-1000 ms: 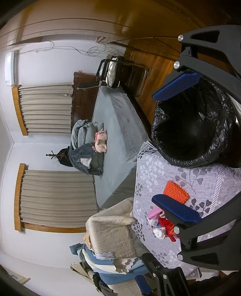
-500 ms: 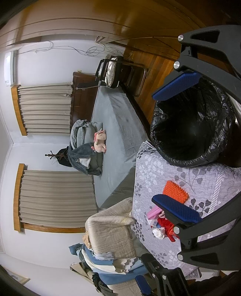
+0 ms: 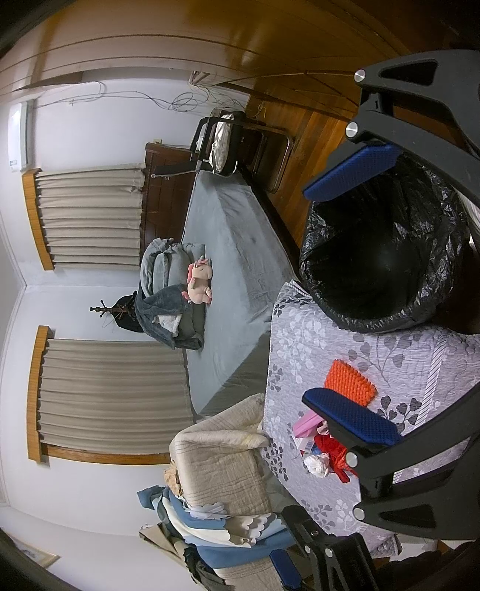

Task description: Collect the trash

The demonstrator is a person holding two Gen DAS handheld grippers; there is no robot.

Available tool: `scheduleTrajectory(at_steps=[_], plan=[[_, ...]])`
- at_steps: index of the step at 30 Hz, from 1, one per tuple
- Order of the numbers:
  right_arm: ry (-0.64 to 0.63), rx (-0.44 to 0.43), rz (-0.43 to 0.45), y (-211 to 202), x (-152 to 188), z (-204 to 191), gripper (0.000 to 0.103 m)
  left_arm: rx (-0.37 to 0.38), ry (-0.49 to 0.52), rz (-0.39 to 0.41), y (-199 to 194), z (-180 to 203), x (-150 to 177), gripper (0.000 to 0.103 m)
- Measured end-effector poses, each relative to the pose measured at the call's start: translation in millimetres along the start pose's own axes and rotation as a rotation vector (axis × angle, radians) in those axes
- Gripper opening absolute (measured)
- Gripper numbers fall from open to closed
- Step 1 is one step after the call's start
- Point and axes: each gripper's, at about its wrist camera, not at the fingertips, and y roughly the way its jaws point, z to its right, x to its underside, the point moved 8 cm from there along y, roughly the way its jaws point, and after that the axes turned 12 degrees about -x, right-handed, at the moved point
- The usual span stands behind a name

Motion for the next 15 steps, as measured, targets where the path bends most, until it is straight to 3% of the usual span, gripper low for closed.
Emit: scheduleTrajectory(at_steps=[15], plan=[[0.001, -0.001, -0.004, 1.3, 0.2, -1.2, 0.098, 0.001, 0.0, -0.003, 0.0, 0.3, -0.1, 0.097]])
